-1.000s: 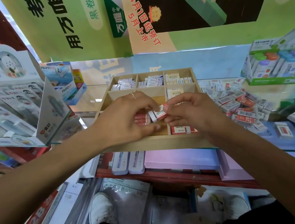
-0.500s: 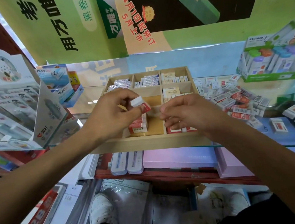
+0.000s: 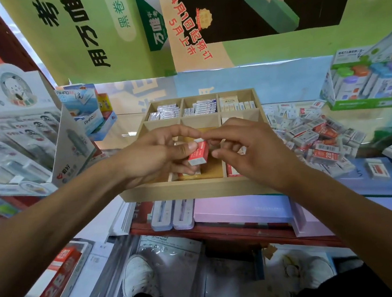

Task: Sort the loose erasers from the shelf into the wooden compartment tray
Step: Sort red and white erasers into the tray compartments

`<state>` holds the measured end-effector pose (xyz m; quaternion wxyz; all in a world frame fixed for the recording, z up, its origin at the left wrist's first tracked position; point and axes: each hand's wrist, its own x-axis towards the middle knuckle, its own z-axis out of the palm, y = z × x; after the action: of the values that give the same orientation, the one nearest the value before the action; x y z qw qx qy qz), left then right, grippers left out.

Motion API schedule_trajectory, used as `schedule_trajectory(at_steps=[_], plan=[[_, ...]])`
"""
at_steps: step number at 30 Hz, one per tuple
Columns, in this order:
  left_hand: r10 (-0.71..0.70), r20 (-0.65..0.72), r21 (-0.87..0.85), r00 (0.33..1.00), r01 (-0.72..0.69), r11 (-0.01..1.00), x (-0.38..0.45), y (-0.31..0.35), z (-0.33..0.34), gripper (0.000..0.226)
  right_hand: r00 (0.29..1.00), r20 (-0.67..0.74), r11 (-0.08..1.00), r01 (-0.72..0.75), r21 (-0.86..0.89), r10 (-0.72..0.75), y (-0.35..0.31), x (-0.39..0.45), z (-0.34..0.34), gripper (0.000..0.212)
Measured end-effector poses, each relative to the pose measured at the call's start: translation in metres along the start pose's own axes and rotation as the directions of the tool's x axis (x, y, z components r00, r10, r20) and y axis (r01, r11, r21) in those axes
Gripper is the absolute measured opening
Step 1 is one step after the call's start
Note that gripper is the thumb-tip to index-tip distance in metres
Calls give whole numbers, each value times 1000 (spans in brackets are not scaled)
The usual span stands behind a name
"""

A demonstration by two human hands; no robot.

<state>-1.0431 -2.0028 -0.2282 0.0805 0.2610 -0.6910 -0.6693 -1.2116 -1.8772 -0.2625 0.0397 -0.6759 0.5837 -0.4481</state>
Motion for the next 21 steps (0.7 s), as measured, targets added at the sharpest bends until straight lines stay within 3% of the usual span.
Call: schedule_trajectory(at_steps=[4, 12, 17, 21], plan=[[-30, 34, 31, 999, 29, 999, 1, -7, -2, 29, 993, -25, 988, 111, -111, -115, 6, 2, 2, 17], [-74, 88, -45, 993, 78, 996, -1, -8, -1, 23, 982, 109, 968, 171, -182, -153, 8, -1, 0, 24], [-51, -60, 176, 997, 61, 983, -1, -1, -1, 27, 995, 53, 980, 96, -173, -88, 7, 1, -3, 15], [-43, -99, 151, 994, 58, 987, 0, 2, 5, 20, 991, 107, 976, 102, -191, -83, 8, -1, -5, 22]])
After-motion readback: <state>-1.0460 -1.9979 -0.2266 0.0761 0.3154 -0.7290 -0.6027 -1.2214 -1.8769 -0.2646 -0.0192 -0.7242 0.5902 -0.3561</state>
